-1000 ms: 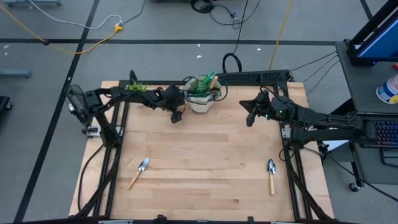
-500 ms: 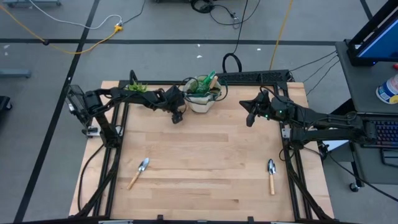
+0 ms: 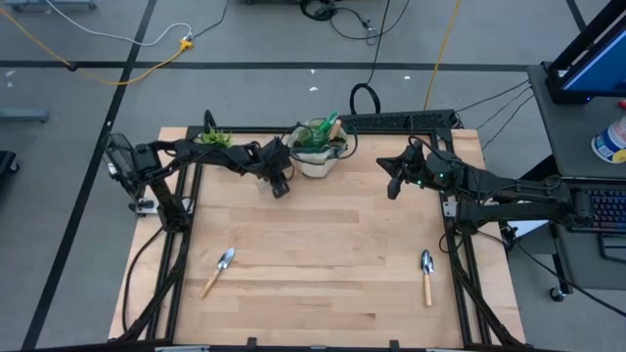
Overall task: Pick & Place Garden tools in Gardening bag
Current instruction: Put the brown hand rake into the green gardening bag
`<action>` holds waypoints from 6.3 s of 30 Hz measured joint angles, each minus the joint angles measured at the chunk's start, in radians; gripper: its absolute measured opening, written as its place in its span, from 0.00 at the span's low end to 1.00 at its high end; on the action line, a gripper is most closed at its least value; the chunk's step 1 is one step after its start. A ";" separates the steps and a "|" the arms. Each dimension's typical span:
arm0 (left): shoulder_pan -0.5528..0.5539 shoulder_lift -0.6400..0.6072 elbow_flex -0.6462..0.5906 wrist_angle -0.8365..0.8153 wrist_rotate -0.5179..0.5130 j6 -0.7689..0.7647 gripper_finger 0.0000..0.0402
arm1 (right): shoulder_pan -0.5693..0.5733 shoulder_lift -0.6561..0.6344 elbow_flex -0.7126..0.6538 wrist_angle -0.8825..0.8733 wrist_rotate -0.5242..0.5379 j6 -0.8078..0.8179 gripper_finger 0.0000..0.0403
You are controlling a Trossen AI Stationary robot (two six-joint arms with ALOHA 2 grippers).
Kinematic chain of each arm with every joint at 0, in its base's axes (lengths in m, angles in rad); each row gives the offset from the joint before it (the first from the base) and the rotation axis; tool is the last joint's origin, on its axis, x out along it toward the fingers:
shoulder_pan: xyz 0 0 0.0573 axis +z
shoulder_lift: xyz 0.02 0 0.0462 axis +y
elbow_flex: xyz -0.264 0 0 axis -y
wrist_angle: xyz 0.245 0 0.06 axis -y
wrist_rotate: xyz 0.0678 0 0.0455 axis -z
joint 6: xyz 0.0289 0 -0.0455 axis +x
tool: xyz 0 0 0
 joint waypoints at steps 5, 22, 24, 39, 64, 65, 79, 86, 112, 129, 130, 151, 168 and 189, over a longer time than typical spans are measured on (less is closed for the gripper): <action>-0.024 -0.047 -0.005 -0.020 0.040 -0.032 0.16 | 0.000 0.000 0.000 0.000 0.000 0.000 0.00; -0.042 -0.400 -0.005 -0.114 0.033 -0.087 0.16 | 0.000 0.000 0.001 0.054 0.000 -0.030 0.00; -0.042 -0.440 -0.005 -0.112 0.057 -0.116 0.16 | 0.000 0.000 0.001 0.053 -0.001 -0.030 0.00; -0.060 -0.540 -0.002 0.265 0.112 -0.285 0.16 | 0.000 0.000 0.001 0.056 -0.004 -0.030 0.00; -0.016 -0.336 -0.002 0.974 0.180 -0.275 0.16 | 0.000 0.000 0.001 0.083 -0.004 -0.032 0.00; -0.016 -0.325 -0.002 0.987 0.175 -0.262 0.16 | 0.000 0.000 0.001 0.083 -0.005 -0.034 0.00; -0.027 -0.051 0.154 1.175 0.148 -0.120 0.16 | 0.000 0.000 0.001 0.083 -0.004 -0.048 0.00; -0.007 0.049 0.243 1.165 0.088 -0.136 0.16 | 0.000 0.000 0.001 0.083 -0.004 -0.049 0.00; 0.026 0.064 0.243 0.995 0.146 0.163 0.16 | -0.015 0.000 0.000 0.083 0.023 -0.071 0.00; 0.055 0.032 0.242 0.936 0.143 0.182 0.16 | -0.015 0.000 0.000 0.083 0.022 -0.071 0.00; 0.058 0.029 0.242 0.934 0.139 0.191 0.16 | -0.015 0.000 0.000 0.083 0.022 -0.071 0.00; 0.068 0.040 0.243 0.654 0.127 0.105 0.16 | -0.015 0.000 0.000 0.082 0.022 -0.079 0.00; 0.027 0.035 0.242 0.540 0.083 0.342 0.17 | -0.015 0.000 0.000 0.082 0.022 -0.081 0.00; 0.034 0.015 0.241 0.524 -0.012 0.319 0.28 | -0.015 0.000 0.000 0.091 0.022 -0.071 0.00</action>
